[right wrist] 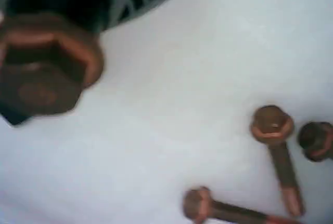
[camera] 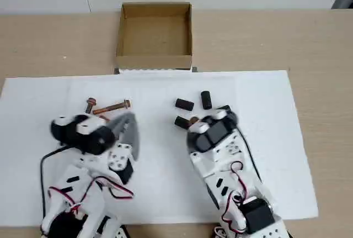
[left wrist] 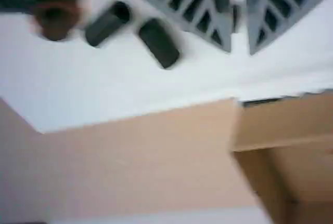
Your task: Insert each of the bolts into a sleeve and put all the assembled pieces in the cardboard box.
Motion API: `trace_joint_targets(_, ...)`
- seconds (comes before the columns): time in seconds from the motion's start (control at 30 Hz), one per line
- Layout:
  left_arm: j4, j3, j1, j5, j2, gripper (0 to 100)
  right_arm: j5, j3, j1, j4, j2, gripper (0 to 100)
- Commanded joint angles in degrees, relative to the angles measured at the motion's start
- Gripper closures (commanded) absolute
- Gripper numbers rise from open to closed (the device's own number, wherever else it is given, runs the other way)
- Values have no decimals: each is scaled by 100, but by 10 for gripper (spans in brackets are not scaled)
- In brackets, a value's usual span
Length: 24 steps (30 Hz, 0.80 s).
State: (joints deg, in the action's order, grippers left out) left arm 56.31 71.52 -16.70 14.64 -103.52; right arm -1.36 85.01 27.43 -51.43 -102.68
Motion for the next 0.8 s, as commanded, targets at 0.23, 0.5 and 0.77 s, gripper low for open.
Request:
trace_joint_targets(0.23,18,1042,1398,-545,-35,994,448,-1292,-268,-1051,330,997)
trace_joint_targets(0.5,18,1754,1424,-545,-44,994,721,-3437,-268,-1007,3240,997)
trace_joint_targets(0.77,-18,2185,1424,-545,-53,994,580,-4976,-268,-163,5754,996)
